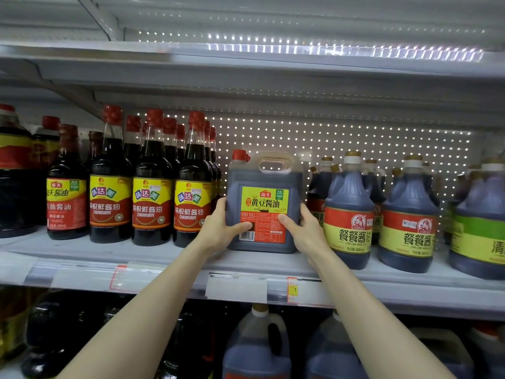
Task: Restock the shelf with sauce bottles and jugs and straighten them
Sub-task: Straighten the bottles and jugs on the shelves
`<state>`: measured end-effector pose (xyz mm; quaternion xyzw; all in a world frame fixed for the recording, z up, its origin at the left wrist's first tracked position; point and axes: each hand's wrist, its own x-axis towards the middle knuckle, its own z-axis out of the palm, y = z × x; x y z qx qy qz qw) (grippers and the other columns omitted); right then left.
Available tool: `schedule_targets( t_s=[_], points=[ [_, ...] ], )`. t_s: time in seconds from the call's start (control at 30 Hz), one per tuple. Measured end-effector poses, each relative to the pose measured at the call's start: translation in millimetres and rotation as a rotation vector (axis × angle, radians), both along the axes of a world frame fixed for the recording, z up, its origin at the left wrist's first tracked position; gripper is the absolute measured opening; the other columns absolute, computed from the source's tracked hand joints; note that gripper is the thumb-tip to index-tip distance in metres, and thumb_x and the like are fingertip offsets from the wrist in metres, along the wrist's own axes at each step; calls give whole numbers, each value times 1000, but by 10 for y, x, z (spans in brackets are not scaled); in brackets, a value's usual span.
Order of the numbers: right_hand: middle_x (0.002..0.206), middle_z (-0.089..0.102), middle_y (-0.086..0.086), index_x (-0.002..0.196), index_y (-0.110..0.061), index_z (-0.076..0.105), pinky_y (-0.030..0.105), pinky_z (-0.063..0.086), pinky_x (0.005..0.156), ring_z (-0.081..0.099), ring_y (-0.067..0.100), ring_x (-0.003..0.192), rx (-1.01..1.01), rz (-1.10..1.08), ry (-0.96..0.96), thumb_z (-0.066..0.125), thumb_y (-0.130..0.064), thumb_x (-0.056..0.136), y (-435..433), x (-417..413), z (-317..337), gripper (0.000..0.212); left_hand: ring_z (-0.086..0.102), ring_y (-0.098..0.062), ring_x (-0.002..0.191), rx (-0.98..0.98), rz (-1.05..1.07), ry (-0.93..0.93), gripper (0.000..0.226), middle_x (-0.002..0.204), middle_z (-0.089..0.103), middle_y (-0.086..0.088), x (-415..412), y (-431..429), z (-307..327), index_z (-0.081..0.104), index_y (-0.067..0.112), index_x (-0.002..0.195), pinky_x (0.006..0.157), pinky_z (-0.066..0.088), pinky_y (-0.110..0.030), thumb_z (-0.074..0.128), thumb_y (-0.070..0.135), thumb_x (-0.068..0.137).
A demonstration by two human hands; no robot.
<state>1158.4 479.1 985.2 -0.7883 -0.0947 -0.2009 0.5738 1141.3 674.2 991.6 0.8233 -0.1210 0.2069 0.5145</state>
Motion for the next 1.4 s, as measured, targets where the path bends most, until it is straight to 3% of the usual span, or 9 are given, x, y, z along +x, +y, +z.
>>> schedule_targets(
  t_s=[0.63, 0.8, 0.93, 1.2, 1.4],
  points=[
    [149, 42, 4, 153, -22, 23, 44, 46, 104, 47, 24, 131, 8, 5, -7, 60, -35, 92, -1, -15, -5, 72, 52, -24, 122, 1, 11, 7, 76, 138, 50, -7, -8, 9, -4, 26, 16, 145, 96, 49, -42, 71, 24, 84],
    [148, 42, 5, 153, -21, 22, 38, 46, 102, 47, 23, 130, -4, 11, -20, 58, -32, 94, -1, -38, 21, 70, 50, -24, 124, 15, 24, -1, 77, 138, 50, -5, -7, 21, 13, 27, 17, 144, 98, 48, -43, 72, 27, 83],
    [148, 43, 4, 153, -22, 22, 43, 46, 104, 47, 23, 130, -1, 7, -11, 59, -34, 93, 5, -39, 5, 71, 51, -23, 123, 11, 18, -4, 76, 138, 50, -6, -19, 12, 3, 27, 16, 144, 97, 48, -40, 72, 25, 83],
    [144, 48, 3, 151, -24, 27, 38, 50, 98, 52, 22, 124, -6, -2, -21, 59, -33, 94, 12, -49, -1, 66, 52, -17, 116, 10, -12, 0, 72, 138, 50, -6, -65, -6, 16, 25, 16, 144, 93, 49, -35, 68, 21, 87],
    [141, 50, 1, 151, -25, 28, 36, 51, 94, 55, 21, 121, -9, -4, -27, 58, -33, 94, 23, -54, 20, 64, 54, -22, 119, 18, -18, 7, 74, 138, 50, -8, -58, 11, 36, 23, 16, 145, 93, 50, -37, 68, 22, 87]
  ],
)
